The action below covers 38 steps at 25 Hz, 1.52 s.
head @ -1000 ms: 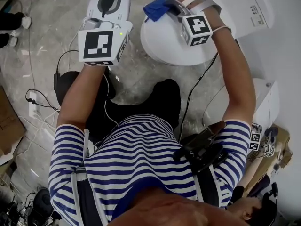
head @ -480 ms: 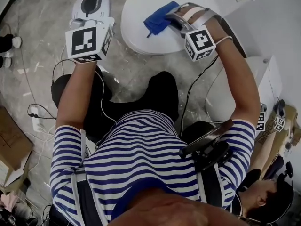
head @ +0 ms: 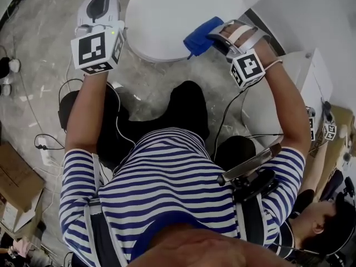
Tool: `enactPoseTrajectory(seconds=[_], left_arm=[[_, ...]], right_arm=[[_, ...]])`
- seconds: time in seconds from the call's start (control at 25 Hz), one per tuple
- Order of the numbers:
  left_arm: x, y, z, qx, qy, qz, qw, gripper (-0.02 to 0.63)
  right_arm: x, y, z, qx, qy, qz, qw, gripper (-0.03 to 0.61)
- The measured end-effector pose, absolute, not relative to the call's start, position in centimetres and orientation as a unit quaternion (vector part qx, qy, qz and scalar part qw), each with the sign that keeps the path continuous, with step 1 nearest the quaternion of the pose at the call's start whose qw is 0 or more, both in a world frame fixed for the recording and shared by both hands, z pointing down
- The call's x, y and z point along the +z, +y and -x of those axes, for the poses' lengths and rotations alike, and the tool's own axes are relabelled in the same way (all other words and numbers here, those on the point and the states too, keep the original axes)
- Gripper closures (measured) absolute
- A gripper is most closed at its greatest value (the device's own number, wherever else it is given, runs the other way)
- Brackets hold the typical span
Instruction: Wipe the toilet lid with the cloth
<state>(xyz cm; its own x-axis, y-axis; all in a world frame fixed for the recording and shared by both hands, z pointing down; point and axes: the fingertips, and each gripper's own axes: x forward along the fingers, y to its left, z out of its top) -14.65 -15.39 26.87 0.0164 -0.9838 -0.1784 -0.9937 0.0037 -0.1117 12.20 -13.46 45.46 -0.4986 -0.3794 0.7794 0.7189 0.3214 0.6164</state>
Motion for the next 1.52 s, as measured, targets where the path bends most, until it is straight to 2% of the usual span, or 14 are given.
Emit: enactPoseTrajectory(seconds=[0.28, 0.56, 0.92, 1.2, 1.52], left_arm=[[26.9, -15.0, 14.2, 0.02, 0.7, 0.706, 0.107, 0.611], [27.2, -15.4, 13.7, 0.019, 0.701, 0.706, 0.104, 0.611], [26.7, -15.7, 14.5, 0.03, 0.7, 0.706, 0.103, 0.611], [26.2, -15.1, 16.6, 0.035, 0.706, 0.7, 0.104, 0.611], [26.5, -15.1, 18.5, 0.039, 0.714, 0.693, 0.095, 0.611]], right_arm=[[46.3, -12.9, -14.2, -0.559, -0.655, 0.127, 0.492, 0.529], [43.1, -15.0, -12.5, -0.582, -0.661, 0.103, 0.462, 0.529], [39.3, -21.0, -3.0, -0.616, -0.655, 0.086, 0.429, 0.529], [39.9, -24.9, 4.6, -0.622, -0.663, 0.091, 0.408, 0.529], [42.0, -29.1, 9.9, -0.613, -0.67, 0.1, 0.406, 0.529]])
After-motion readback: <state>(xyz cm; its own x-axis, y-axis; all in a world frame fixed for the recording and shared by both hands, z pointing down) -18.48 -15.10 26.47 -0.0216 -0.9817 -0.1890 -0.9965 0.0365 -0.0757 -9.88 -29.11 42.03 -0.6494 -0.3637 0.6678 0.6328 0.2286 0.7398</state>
